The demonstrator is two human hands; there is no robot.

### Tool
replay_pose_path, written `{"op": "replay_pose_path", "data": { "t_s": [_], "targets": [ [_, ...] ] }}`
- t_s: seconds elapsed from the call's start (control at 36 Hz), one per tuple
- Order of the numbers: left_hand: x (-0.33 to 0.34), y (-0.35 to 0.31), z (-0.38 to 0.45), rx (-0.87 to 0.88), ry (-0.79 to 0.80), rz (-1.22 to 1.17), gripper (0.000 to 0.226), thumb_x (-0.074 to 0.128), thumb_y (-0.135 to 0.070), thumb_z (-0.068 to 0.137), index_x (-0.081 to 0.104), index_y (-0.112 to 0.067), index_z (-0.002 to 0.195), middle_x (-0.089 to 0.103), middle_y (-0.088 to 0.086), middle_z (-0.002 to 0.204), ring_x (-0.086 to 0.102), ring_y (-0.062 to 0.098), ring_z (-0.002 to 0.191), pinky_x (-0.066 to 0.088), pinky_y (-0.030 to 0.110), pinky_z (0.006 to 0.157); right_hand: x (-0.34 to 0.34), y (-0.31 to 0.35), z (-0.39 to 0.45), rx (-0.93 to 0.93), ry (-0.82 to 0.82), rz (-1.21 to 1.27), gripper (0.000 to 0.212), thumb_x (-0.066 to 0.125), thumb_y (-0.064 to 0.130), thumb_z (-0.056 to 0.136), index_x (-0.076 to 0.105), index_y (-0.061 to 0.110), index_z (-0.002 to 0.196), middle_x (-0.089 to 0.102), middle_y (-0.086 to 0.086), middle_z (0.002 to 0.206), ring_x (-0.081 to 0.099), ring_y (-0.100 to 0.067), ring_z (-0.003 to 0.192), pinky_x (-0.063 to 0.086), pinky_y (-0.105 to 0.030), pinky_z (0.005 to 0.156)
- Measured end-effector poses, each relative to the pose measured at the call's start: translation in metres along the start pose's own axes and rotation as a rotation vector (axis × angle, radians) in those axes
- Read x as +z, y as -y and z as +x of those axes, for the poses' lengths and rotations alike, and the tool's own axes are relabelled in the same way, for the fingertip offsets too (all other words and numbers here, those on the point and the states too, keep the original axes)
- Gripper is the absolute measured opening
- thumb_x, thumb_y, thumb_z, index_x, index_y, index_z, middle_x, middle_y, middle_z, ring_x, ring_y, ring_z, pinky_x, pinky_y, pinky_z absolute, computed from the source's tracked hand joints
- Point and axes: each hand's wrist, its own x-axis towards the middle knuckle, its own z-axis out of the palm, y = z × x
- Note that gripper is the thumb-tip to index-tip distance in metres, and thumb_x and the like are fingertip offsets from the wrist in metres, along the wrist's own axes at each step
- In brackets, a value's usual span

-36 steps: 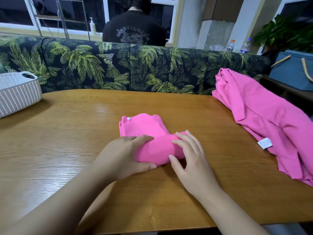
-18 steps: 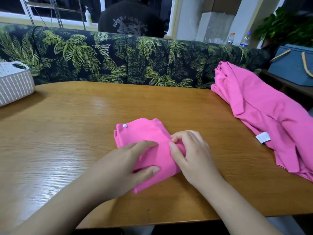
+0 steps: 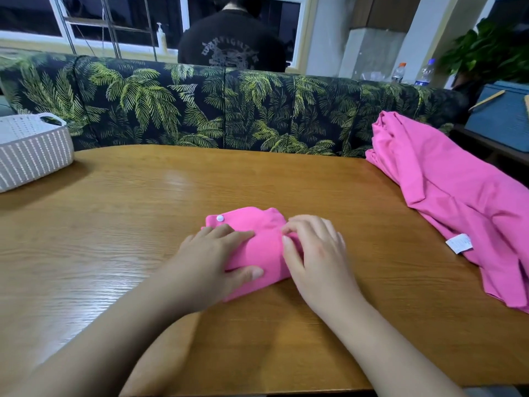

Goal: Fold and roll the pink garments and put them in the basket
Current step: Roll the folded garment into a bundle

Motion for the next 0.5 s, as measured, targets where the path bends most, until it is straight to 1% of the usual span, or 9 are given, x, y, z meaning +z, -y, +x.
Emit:
{"op": "replay_pose_path", "data": {
  "t_s": [0.03,0.08,0.14,0.22,0.28,0.33,0.36,0.44,0.5],
  "targets": [
    [-0.002,0.004,0.003,-0.020,0.010,-0.068,0.094,0.027,-0.082,0.063,0.033,-0.037,0.145,0.044,-0.009,0.137,0.040,0.014,0.128,0.034,0.036,0.106,0.000,0.001,-0.003,-0.014,-0.007,0.001,0.027,0.040,0.034,0.089,0.062,0.022,0.098,0.060,0.007,0.108,0.045,-0.011,0.106,0.030,-0.027,0.090],
    [-0.003,0.015,0.010,-0.036,0.034,-0.194,0.085,0.032,-0.085,0.060,0.041,-0.043,0.133,0.056,-0.011,0.120,0.053,0.014,0.112,0.042,0.035,0.097,0.000,0.003,-0.009,-0.034,0.010,-0.014,0.029,0.042,0.035,0.088,0.062,0.022,0.104,0.060,0.006,0.112,0.045,-0.011,0.109,0.030,-0.028,0.094],
    [-0.001,0.026,0.016,-0.038,0.033,-0.306,0.081,0.035,-0.094,0.051,0.043,-0.049,0.118,0.059,-0.014,0.104,0.057,0.015,0.099,0.045,0.037,0.092,0.001,0.005,-0.012,-0.034,0.043,-0.034,0.036,0.042,0.037,0.088,0.061,0.022,0.113,0.059,0.006,0.119,0.043,-0.011,0.116,0.028,-0.030,0.103],
    [0.004,0.035,0.021,0.012,-0.044,-0.337,0.070,0.034,-0.096,0.054,0.043,-0.052,0.108,0.057,-0.016,0.107,0.055,0.011,0.100,0.044,0.041,0.094,0.001,0.007,-0.013,0.000,0.123,-0.046,0.046,0.036,0.040,0.088,0.057,0.023,0.126,0.054,0.007,0.132,0.038,-0.009,0.129,0.022,-0.035,0.115],
    [0.008,0.036,0.020,0.097,-0.211,-0.286,0.054,0.035,-0.089,0.065,0.043,-0.053,0.104,0.054,-0.021,0.109,0.052,0.000,0.098,0.044,0.032,0.086,0.001,0.007,-0.011,0.008,0.196,-0.050,0.055,0.028,0.043,0.089,0.050,0.025,0.136,0.046,0.009,0.143,0.029,-0.007,0.137,0.010,-0.034,0.116],
    [0.011,0.035,0.015,0.195,-0.328,-0.266,0.049,0.038,-0.086,0.071,0.045,-0.051,0.105,0.048,-0.025,0.106,0.049,-0.005,0.092,0.039,0.016,0.075,-0.001,0.007,-0.007,-0.006,0.260,-0.052,0.059,0.020,0.045,0.090,0.041,0.027,0.144,0.034,0.012,0.151,0.017,-0.003,0.142,-0.003,-0.029,0.115],
    [0.013,0.036,0.014,0.217,-0.334,-0.265,0.049,0.042,-0.084,0.071,0.045,-0.051,0.108,0.045,-0.026,0.108,0.049,-0.005,0.094,0.038,0.013,0.075,-0.002,0.006,-0.004,-0.014,0.285,-0.052,0.056,0.021,0.043,0.094,0.035,0.028,0.146,0.028,0.013,0.154,0.011,-0.002,0.144,-0.008,-0.026,0.114],
    [0.019,0.042,0.011,0.236,-0.301,-0.248,0.069,0.058,-0.077,0.065,0.038,-0.046,0.124,0.039,-0.019,0.123,0.044,0.000,0.113,0.039,0.019,0.092,-0.004,0.003,0.006,-0.031,0.365,-0.066,0.050,0.031,0.031,0.103,0.020,0.032,0.151,0.012,0.017,0.158,-0.003,0.001,0.145,-0.017,-0.023,0.112],
    [0.021,0.047,0.013,0.252,-0.328,-0.147,0.082,0.061,-0.073,0.064,0.038,-0.034,0.133,0.036,-0.013,0.125,0.042,0.010,0.117,0.038,0.026,0.096,-0.004,0.001,0.012,-0.050,0.383,-0.063,0.050,0.031,0.029,0.104,0.017,0.032,0.152,0.009,0.017,0.159,-0.006,0.001,0.145,-0.019,-0.023,0.111]
  ]
}}
